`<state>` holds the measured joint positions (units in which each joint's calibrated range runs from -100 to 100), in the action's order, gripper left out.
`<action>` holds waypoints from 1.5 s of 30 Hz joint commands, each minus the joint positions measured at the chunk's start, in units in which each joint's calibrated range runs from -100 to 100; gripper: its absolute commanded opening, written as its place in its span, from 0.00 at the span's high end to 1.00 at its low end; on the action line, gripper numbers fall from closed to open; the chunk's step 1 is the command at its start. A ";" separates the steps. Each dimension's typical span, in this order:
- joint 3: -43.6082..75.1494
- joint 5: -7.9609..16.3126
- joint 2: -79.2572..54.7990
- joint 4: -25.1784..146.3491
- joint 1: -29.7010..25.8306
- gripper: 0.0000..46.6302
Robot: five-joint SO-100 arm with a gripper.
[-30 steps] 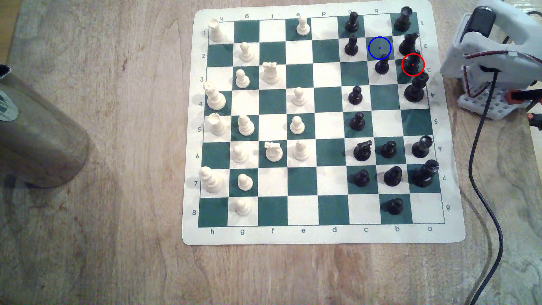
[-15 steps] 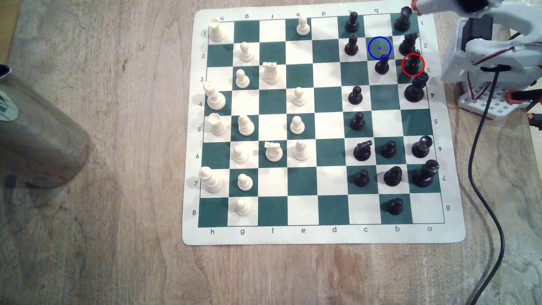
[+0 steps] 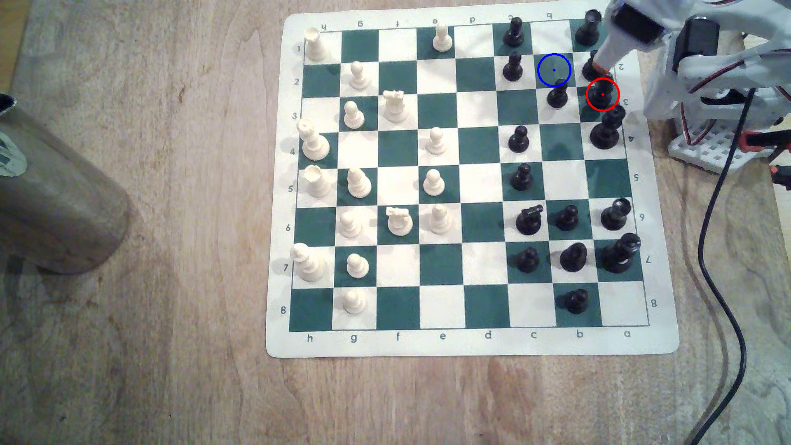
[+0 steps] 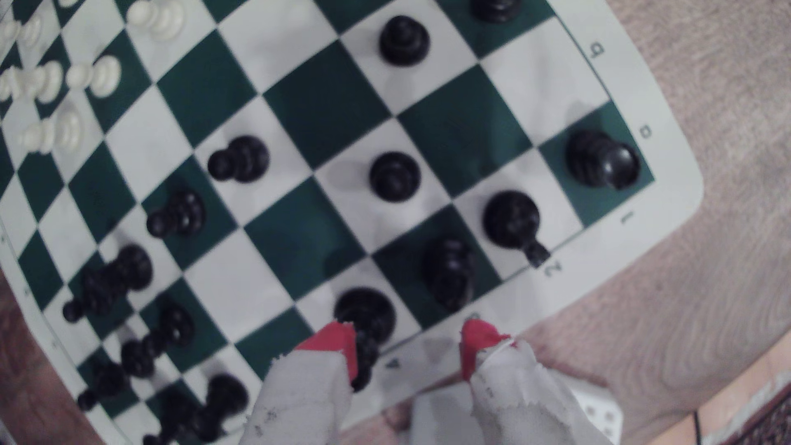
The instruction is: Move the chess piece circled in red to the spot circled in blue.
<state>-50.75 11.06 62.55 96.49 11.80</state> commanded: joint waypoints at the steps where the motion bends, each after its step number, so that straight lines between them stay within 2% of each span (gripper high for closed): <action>1: 0.16 -0.44 -3.72 -1.16 0.21 0.72; 14: -8.18 0.29 -6.18 -3.87 3.57 0.73; 19: -9.27 0.29 -6.10 -5.42 3.57 0.78; 45: -16.25 0.59 -8.81 -14.10 1.93 0.79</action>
<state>-67.74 11.36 54.59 83.03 14.16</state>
